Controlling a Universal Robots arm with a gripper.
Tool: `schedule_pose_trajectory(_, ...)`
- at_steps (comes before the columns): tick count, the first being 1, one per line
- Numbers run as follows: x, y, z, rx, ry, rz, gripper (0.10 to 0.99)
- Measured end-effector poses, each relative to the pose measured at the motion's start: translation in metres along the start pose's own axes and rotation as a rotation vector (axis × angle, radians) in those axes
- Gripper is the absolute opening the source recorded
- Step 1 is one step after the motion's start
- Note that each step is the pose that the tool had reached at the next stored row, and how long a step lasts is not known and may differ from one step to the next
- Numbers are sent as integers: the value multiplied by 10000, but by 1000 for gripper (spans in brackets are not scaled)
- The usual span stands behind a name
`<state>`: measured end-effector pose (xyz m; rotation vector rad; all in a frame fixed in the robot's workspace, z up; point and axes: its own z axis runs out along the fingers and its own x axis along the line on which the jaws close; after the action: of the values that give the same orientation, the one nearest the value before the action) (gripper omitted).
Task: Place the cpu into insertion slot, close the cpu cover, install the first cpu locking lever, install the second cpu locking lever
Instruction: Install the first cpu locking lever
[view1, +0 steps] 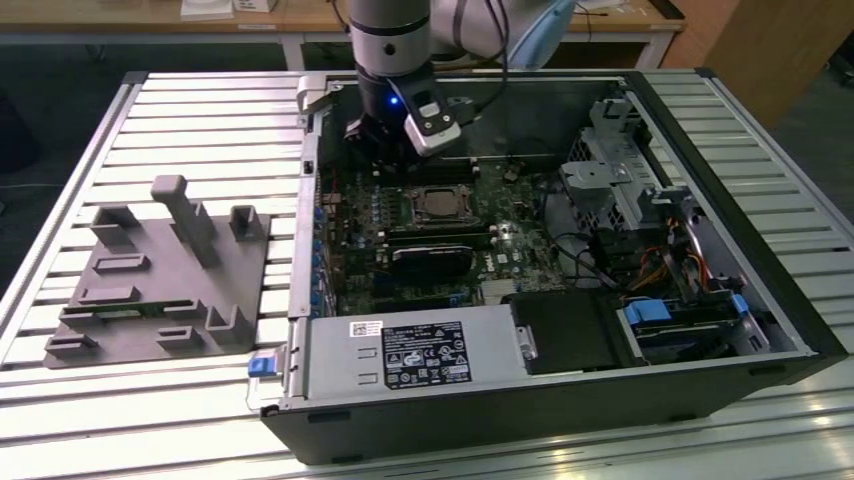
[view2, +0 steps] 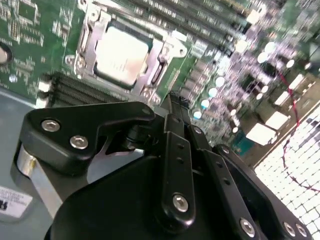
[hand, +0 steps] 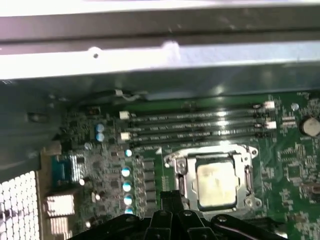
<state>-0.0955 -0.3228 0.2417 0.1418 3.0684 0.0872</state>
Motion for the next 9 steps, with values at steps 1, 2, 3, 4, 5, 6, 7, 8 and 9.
schedule_pose_trajectory(1,9,-1,-1,-149,13,12,106)
schedule_pose_trajectory(2,19,-1,-2,-289,28,23,106)
schedule_pose_trajectory(3,29,-2,-3,-421,40,34,106)
schedule_pose_trajectory(4,39,-4,-3,-543,50,42,106)
schedule_pose_trajectory(5,50,-4,-4,-665,61,49,106)
schedule_pose_trajectory(6,59,-5,-4,-773,71,56,106)
schedule_pose_trajectory(7,69,-7,-5,-887,82,63,106)
schedule_pose_trajectory(8,79,-7,-6,-995,91,72,106)
schedule_pose_trajectory(9,88,-8,-6,-1083,98,79,106)
